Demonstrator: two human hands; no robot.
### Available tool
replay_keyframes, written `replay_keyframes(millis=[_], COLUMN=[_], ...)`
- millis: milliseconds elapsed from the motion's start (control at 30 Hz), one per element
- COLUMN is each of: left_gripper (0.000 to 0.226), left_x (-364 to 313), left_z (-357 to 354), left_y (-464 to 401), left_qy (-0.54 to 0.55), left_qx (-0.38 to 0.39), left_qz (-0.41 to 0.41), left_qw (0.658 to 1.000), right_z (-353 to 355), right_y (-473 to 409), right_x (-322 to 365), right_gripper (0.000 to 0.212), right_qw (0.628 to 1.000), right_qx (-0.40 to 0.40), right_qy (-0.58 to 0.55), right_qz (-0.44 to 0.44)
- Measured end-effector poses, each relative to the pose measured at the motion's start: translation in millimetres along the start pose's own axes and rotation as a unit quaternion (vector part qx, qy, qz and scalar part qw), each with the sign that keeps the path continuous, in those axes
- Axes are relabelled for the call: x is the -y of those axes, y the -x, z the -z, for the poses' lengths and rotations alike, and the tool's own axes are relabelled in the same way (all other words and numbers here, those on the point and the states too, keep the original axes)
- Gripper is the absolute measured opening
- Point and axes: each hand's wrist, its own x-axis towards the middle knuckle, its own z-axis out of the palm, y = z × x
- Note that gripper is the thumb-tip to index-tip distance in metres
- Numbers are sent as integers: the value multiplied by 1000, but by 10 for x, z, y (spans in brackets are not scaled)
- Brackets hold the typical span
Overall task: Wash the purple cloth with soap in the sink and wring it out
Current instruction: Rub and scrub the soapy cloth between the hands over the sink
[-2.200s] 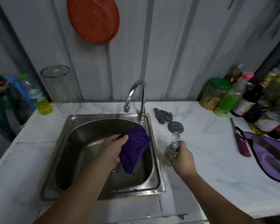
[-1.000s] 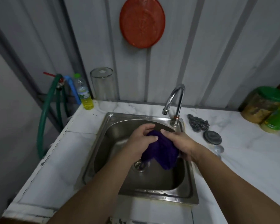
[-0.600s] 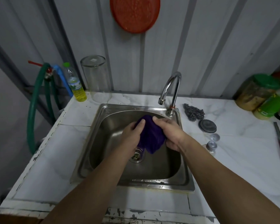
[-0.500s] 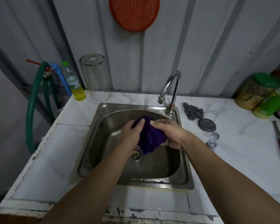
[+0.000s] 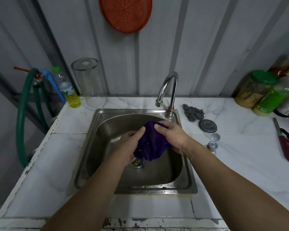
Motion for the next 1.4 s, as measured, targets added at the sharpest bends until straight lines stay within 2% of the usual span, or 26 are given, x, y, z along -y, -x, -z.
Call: replay_keyframes(millis=[133, 200, 267, 333, 400, 467, 567, 633, 700, 767, 867, 1000, 1133, 1233, 1300, 1400], left_gripper=[34, 47, 59, 55, 49, 46, 27, 16, 22, 28, 34, 44, 41, 36, 29, 28], left_x=[30, -11, -8, 66, 141, 158, 73, 39, 1, -63, -184, -182, -116, -77, -57, -29], left_z=[-163, -256, -297, -302, -366, -433, -488, -486, -479, -473, -438, -415, -529, -605, -606, -586], left_y=[3, -49, -115, -134, -99, -87, -184, -195, -215, -298, -422, -448, -350, -310, -261, -244], left_qy=[132, 201, 220, 209, 222, 216, 194, 170, 159, 159, 169, 158, 193, 245, 231, 203], left_qx=[-25, -24, -48, -60, -41, -45, -73, -89, -93, -112, -138, -94, -31, 13, 17, -5], left_qz=[52, 93, 130, 127, 112, 106, 109, 103, 118, 125, 110, 98, 105, 118, 107, 104], left_qw=[990, 975, 965, 968, 968, 970, 972, 976, 976, 973, 970, 978, 975, 962, 967, 974], right_z=[-167, -301, -453, -622, -710, -666, -447, -353, -325, -349, -501, -755, -655, -470, -341, -272], right_y=[90, 219, 334, 382, 303, 117, -212, -347, -378, -292, -36, 187, -26, -300, -428, -432], right_x=[-132, -224, -315, -381, -357, -277, -186, -203, -240, -238, -216, -181, 7, 67, 33, -37], right_gripper=[10, 13, 18, 29, 43, 49, 46, 49, 51, 47, 44, 46, 53, 46, 41, 44], right_qw=[987, 956, 911, 890, 906, 932, 953, 954, 942, 934, 935, 925, 911, 938, 952, 963], right_qx=[-107, -152, -170, -183, -227, -258, -263, -250, -255, -262, -266, -273, -299, -274, -254, -240], right_qy=[50, 160, 247, 276, 248, 187, 135, 163, 215, 234, 176, 178, 237, 190, 164, 123], right_qz=[104, 194, 282, 312, 257, 171, 69, 26, 22, 70, 155, 196, 157, 92, 45, 7])
